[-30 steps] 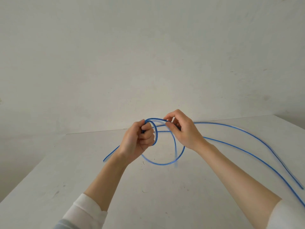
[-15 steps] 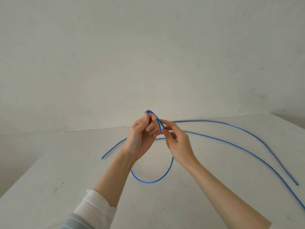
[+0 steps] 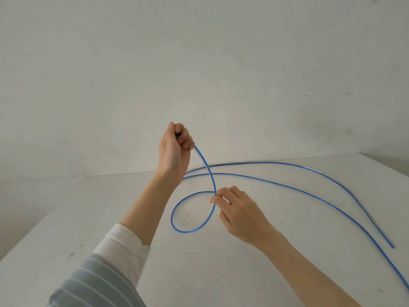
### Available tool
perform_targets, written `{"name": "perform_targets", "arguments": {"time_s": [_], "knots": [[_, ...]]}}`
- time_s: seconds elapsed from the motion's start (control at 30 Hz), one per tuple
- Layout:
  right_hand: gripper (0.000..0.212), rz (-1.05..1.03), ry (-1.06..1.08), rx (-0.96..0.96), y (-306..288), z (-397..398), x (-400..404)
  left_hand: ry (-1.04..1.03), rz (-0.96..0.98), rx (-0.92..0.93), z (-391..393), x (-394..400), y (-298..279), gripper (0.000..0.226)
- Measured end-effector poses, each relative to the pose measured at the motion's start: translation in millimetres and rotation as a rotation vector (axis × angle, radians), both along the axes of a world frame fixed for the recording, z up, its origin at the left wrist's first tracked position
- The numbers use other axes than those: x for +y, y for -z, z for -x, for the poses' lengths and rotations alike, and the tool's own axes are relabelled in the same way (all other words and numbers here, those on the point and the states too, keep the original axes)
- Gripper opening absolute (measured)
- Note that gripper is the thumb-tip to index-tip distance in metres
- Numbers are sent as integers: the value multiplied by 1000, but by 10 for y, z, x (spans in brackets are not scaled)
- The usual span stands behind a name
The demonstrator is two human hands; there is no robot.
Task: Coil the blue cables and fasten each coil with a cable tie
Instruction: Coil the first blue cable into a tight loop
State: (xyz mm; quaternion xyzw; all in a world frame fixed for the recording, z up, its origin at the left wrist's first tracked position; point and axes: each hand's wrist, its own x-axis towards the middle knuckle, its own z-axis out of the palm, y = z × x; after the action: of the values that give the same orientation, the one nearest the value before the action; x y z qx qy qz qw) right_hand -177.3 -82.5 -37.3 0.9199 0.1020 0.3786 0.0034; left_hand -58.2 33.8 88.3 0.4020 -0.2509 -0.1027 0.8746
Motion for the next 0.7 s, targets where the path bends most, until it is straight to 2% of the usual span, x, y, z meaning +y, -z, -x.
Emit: {"name": "perform_targets", "arguments": {"time_s": [0.1,0.2,0.3,0.37,0.43,0.47,0.57,0.63,0.7], "knots": [[28,221,86,-112,15,-50,-146,-50,-43,-55,-72,-14,-57,39],[30,276,62,-199,-32,-146,-219,-51,-41,-65,-100,-43,-73,40],[29,246,-90,-181,-82,-194,-216,-63,-10,-48,-147,-44,-76,39],[38,-19,-222,-50,-75,-176,-190,-93,-19,-38,-194,-41,-57,37],[48,-461,-289,109,-61,-140,-152,-136,-47,-9,-239,-45,-10,37],[47,-643,-319,154,-62,-135,-114,-160,-55,21,-266,-48,17,36],[23,-1000,-424,71,-88,-200,31,-241,-103,108,-339,-69,82,33],[20,-1210,-454,5,-126,-237,81,-282,-279,48,-350,-71,165,33],[24,-1369,-467,-25,-175,-259,73,-284,-670,-155,-308,-50,320,30]]}}
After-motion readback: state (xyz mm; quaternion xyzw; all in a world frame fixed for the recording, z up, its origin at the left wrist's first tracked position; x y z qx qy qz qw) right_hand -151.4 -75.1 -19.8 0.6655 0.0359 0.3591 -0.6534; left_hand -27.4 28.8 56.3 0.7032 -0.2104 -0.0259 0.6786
